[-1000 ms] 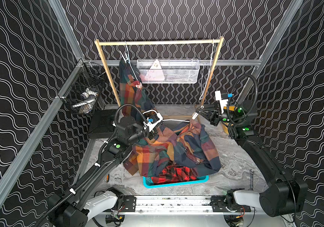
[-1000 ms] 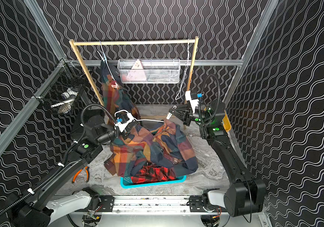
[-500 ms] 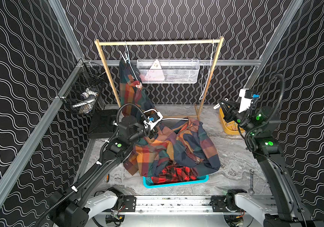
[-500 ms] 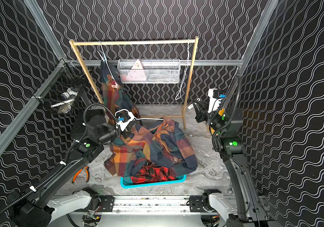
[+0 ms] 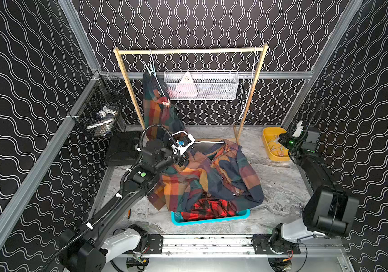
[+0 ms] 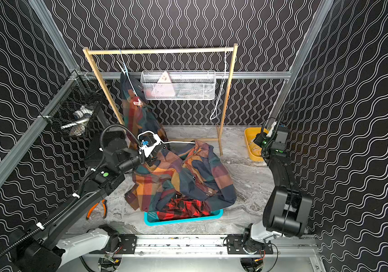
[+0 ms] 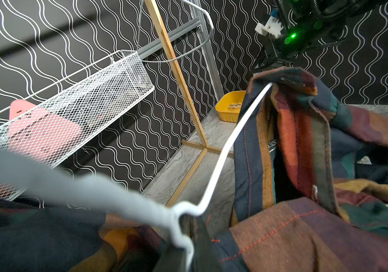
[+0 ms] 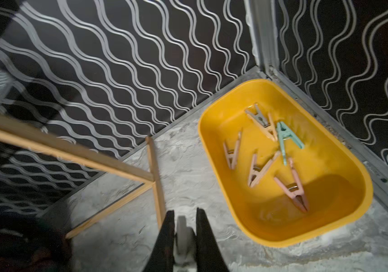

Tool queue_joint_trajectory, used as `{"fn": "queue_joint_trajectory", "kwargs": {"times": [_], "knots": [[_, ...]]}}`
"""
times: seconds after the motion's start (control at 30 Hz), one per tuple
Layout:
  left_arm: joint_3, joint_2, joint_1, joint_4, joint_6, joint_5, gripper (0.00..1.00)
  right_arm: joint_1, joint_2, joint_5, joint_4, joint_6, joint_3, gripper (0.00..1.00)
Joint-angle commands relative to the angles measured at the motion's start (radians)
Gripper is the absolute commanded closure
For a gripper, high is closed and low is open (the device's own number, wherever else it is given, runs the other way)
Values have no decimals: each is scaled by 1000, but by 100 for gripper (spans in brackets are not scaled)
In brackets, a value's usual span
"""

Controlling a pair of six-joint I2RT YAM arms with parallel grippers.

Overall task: Remove the clothespins securing long-sleeve shirts to the hanger
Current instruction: Place the clamp in the storage box.

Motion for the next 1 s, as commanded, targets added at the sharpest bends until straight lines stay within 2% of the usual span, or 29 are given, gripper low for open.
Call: {"fn": "queue_joint_trajectory", "kwargs": {"times": [0.0,0.13,0.23,0.3,0.33,0.4,0.5,0.6,0.73,0.83,0.97], "knots": [[3,-1,1,44,-5,2,100,-36,88,28,111,54,25,100],[4,8,1,45,-7,8,100,-66,233,37,106,63,105,100],[8,19,1,39,-6,10,100,-70,339,-6,46,53,198,63],[12,22,2,35,-5,10,100,-70,366,-31,30,53,221,47],[12,21,1,32,-3,10,100,-70,355,-46,46,54,212,44],[9,20,1,32,-2,8,100,-69,310,-61,87,58,178,44],[12,25,1,28,-2,11,100,-64,237,-53,67,47,165,38],[12,27,1,27,-1,17,100,-63,128,-109,99,47,103,38],[21,33,1,3,17,13,100,-8,-96,-359,283,97,-91,37],[24,31,1,-11,25,18,100,107,-298,-497,388,41,-223,36],[26,30,2,-18,24,34,100,232,-493,-654,300,-106,-247,35]]}}
